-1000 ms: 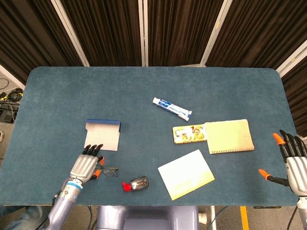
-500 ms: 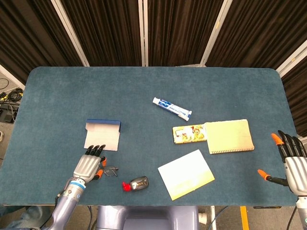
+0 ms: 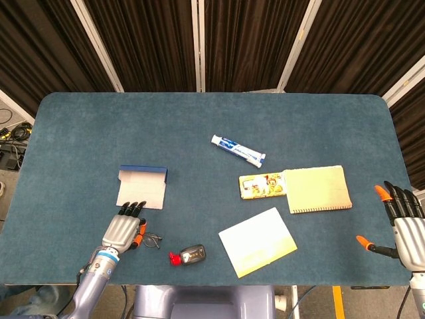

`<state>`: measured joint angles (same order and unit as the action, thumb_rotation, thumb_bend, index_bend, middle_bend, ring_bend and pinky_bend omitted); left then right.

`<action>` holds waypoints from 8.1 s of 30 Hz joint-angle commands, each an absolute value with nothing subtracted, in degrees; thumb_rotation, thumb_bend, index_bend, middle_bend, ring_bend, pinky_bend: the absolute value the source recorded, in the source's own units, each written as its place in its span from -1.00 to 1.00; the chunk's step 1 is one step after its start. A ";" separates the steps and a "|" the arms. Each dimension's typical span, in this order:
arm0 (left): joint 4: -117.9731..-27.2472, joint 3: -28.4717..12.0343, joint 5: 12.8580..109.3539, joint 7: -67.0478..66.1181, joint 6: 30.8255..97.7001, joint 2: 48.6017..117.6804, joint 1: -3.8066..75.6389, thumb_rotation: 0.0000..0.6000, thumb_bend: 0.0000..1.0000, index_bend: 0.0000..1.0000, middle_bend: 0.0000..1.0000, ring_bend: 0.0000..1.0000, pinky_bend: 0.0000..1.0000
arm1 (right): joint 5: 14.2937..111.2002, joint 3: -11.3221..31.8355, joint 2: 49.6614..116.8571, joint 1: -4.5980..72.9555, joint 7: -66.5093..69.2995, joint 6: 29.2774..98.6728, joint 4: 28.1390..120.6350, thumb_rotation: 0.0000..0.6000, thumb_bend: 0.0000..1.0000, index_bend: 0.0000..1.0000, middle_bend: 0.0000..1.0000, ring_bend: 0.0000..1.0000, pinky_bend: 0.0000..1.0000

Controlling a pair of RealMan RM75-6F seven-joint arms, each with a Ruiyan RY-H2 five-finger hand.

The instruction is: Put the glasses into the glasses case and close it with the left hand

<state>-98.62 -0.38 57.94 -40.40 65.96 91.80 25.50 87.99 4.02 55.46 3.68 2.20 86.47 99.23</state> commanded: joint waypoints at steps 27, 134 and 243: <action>-86.90 -14.43 48.80 -32.75 56.85 89.64 37.02 1.00 0.11 0.25 -1.00 -1.00 -1.00 | 84.66 4.62 57.28 4.92 -1.38 83.51 98.19 1.00 -1.00 -1.00 -1.00 -1.00 -1.00; -81.22 -4.40 62.50 -22.38 59.53 86.16 37.12 1.00 -0.63 -0.97 -1.00 -1.00 -1.00 | 78.98 6.45 57.95 5.09 -3.63 82.36 97.62 1.00 -1.00 -1.00 -1.00 -1.00 -1.00; -64.81 -8.88 66.69 -17.58 53.90 97.06 37.09 1.00 -0.07 -0.06 -1.00 -1.00 -1.00 | 78.32 6.38 58.00 5.89 -2.38 80.64 96.77 1.00 -1.00 -1.00 -1.00 -1.00 -1.00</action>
<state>-65.11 -9.03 66.46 -18.05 54.04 96.83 37.07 78.32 6.38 57.99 5.88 -2.38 80.65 96.78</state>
